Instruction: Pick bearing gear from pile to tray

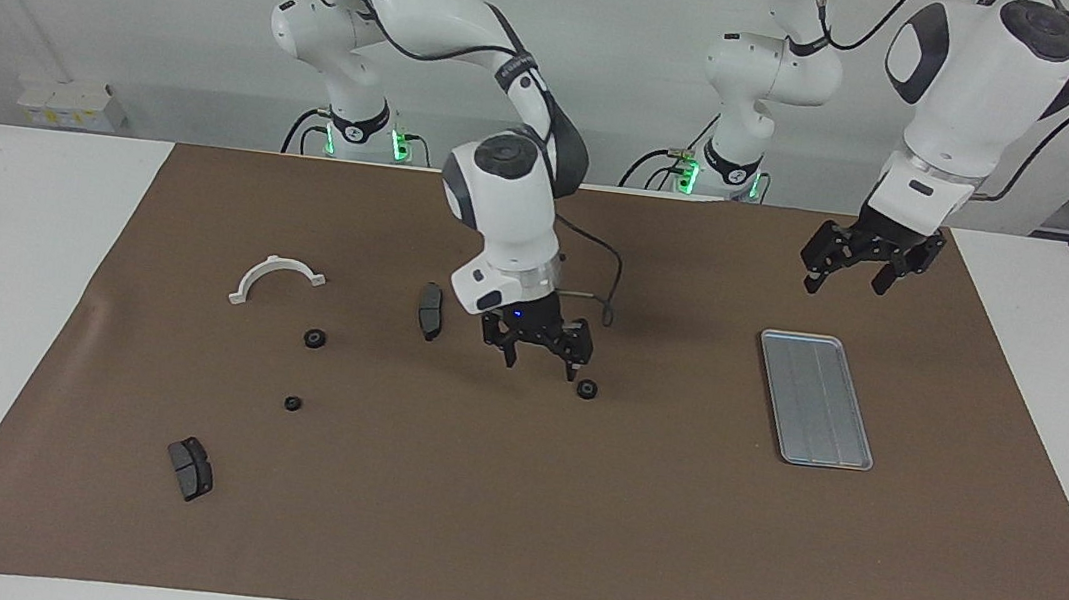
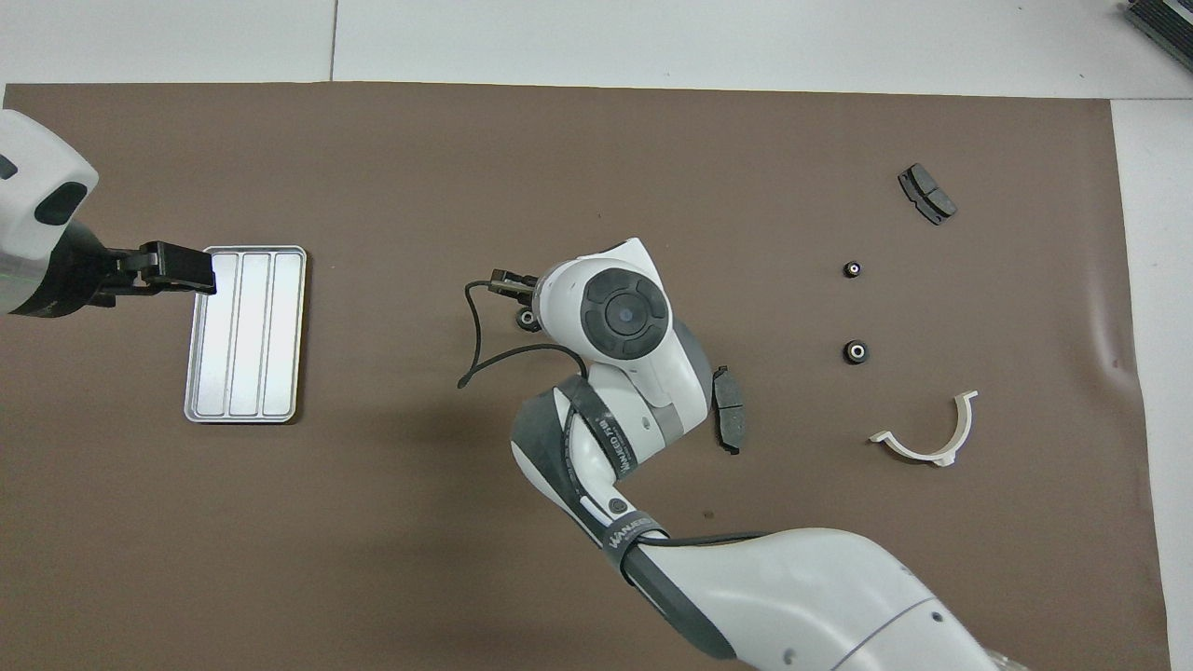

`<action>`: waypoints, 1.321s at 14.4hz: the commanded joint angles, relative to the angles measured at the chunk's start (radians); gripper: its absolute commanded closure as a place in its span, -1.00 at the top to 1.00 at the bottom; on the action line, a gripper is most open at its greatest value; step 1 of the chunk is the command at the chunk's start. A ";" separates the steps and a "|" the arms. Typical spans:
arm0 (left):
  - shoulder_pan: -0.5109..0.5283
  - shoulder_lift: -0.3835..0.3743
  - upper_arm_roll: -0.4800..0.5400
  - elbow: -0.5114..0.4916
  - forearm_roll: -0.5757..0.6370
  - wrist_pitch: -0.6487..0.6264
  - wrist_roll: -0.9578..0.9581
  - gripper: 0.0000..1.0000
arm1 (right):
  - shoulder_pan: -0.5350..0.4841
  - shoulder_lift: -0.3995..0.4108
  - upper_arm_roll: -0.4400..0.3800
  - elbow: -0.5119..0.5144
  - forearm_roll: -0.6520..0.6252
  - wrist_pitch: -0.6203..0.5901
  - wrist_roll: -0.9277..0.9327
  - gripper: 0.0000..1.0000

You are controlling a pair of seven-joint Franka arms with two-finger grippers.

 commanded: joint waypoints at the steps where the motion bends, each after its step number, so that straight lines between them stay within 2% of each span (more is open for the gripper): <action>1: -0.068 0.103 0.011 0.086 0.016 0.001 -0.069 1.00 | -0.115 -0.112 0.014 -0.069 -0.012 -0.125 -0.181 1.00; 3: -0.104 0.156 0.011 0.117 0.016 0.005 -0.110 1.00 | -0.208 -0.127 0.016 -0.078 -0.012 -0.191 -0.385 1.00; 4: -0.114 0.179 0.011 0.129 0.016 0.005 -0.121 1.00 | -0.248 -0.135 0.016 -0.107 -0.012 -0.181 -0.501 1.00; 8: -0.148 0.230 0.008 0.125 0.014 0.105 -0.149 1.00 | -0.379 -0.189 0.016 -0.332 -0.012 -0.015 -0.927 1.00; 10: -0.214 0.311 0.010 0.135 0.014 0.137 -0.225 1.00 | -0.397 -0.187 0.016 -0.395 -0.012 0.040 -1.033 1.00; 13: -0.268 0.415 0.011 0.145 0.014 0.260 -0.294 1.00 | -0.419 -0.187 0.017 -0.489 -0.012 0.114 -1.124 1.00; 16: -0.305 0.489 0.010 0.159 0.013 0.368 -0.354 1.00 | -0.420 -0.195 0.017 -0.521 -0.012 0.116 -1.139 1.00; 17: -0.311 0.508 0.008 0.157 0.011 0.399 -0.356 1.00 | -0.425 -0.198 0.017 -0.535 -0.012 0.113 -1.162 0.97; 19: -0.325 0.519 0.008 0.134 0.008 0.474 -0.356 1.00 | -0.431 -0.210 0.016 -0.566 -0.012 0.125 -1.178 0.51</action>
